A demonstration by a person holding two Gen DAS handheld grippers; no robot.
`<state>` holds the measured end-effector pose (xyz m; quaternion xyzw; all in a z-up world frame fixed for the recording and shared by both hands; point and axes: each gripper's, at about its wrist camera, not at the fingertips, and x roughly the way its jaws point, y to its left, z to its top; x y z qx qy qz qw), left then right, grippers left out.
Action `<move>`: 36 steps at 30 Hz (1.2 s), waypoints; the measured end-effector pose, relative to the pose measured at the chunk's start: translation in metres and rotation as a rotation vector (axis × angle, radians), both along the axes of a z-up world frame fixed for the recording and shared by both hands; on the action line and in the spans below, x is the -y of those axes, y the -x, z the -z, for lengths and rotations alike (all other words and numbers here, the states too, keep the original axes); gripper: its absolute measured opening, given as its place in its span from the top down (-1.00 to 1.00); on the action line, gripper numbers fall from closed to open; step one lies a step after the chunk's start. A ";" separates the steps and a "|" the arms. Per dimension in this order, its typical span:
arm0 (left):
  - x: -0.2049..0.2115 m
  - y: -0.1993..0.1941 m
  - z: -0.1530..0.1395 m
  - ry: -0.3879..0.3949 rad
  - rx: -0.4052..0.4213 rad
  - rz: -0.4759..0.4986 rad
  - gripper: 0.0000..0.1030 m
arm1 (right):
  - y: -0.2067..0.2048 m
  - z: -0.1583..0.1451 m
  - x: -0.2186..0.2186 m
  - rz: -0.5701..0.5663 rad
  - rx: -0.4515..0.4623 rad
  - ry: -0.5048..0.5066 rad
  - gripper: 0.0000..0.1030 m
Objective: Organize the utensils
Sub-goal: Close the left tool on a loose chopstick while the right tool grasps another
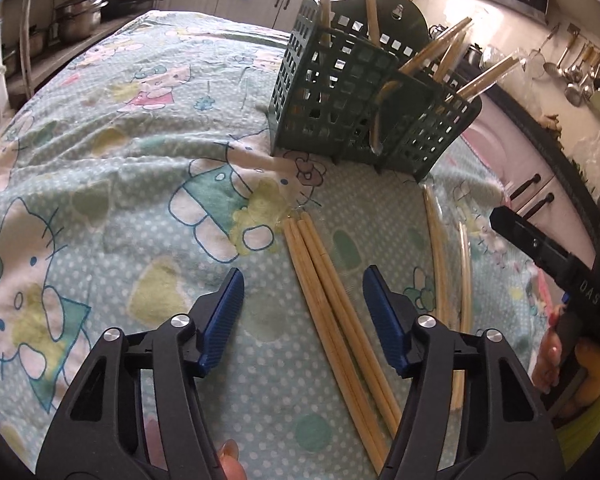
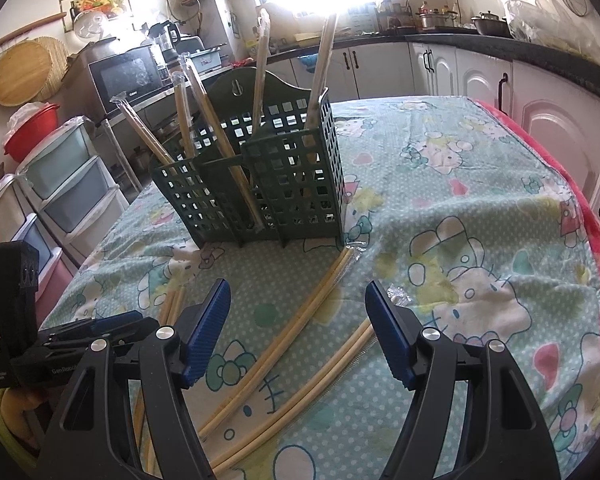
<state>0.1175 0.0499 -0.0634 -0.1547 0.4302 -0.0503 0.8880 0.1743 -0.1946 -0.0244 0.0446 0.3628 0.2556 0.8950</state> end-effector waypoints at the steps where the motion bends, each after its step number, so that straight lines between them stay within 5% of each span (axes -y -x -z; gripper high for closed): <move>1: 0.001 -0.001 0.000 -0.010 -0.002 0.001 0.00 | -0.002 0.001 -0.001 0.001 -0.005 0.002 -0.31; 8: 0.012 -0.005 0.005 -0.142 -0.004 0.017 0.13 | -0.015 0.002 -0.012 -0.012 -0.011 0.031 -0.31; 14: 0.001 -0.008 0.007 -0.138 -0.011 -0.011 0.44 | -0.033 0.007 -0.027 -0.024 -0.026 0.089 -0.31; 26: -0.016 -0.026 0.008 -0.077 -0.039 -0.032 0.66 | -0.074 0.033 -0.033 0.056 -0.108 0.151 -0.30; 36: -0.023 -0.048 0.008 -0.028 -0.058 -0.049 0.66 | -0.091 0.049 -0.032 0.093 -0.137 0.211 0.14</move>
